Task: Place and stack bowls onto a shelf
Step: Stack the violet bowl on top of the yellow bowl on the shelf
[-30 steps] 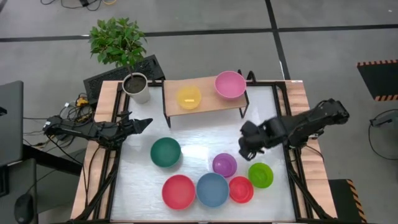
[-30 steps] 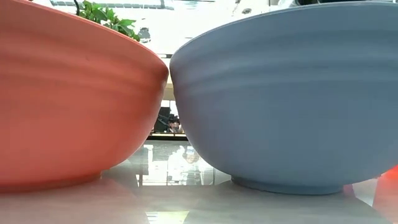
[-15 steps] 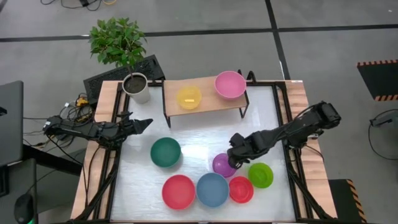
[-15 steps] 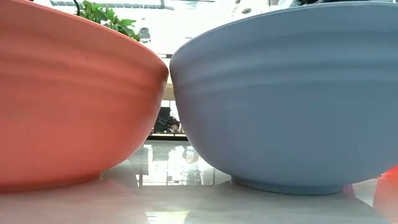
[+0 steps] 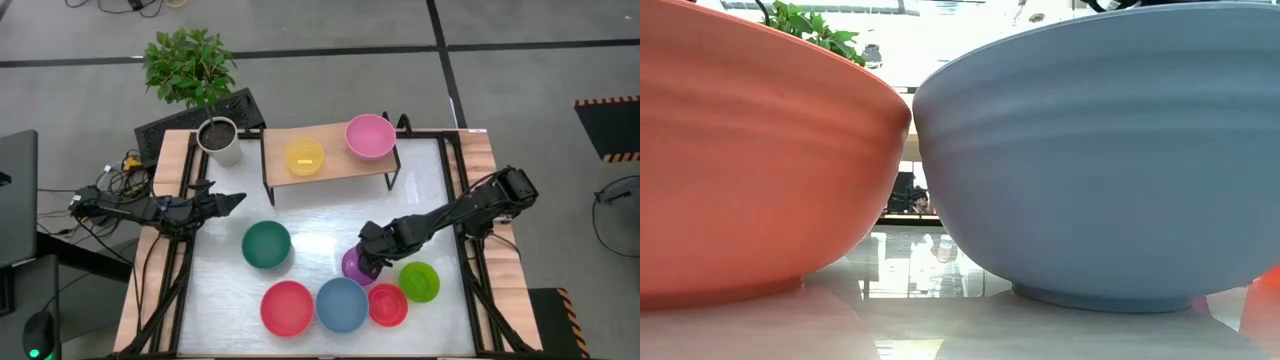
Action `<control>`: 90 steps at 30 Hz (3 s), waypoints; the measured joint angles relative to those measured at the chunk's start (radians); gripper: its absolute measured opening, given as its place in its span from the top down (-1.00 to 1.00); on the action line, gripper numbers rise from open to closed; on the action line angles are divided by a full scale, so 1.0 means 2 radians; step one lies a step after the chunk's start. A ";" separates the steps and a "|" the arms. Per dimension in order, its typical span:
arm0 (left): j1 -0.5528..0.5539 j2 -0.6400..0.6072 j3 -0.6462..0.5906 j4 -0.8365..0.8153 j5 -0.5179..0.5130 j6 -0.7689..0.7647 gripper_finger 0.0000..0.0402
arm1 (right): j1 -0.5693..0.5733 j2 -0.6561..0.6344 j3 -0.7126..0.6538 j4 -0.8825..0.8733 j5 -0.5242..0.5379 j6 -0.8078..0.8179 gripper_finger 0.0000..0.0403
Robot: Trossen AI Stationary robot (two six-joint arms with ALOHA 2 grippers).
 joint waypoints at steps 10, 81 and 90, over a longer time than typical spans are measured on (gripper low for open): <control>0.000 0.000 0.000 0.000 0.000 0.002 0.31 | -0.004 0.000 0.000 0.009 -0.001 -0.002 0.03; 0.000 0.000 0.000 -0.047 0.014 0.022 0.31 | -0.370 0.157 0.460 -0.019 -0.080 -0.242 0.90; 0.000 0.000 0.000 -0.047 0.009 0.022 0.31 | -0.377 0.150 0.460 -0.031 -0.079 -0.243 0.77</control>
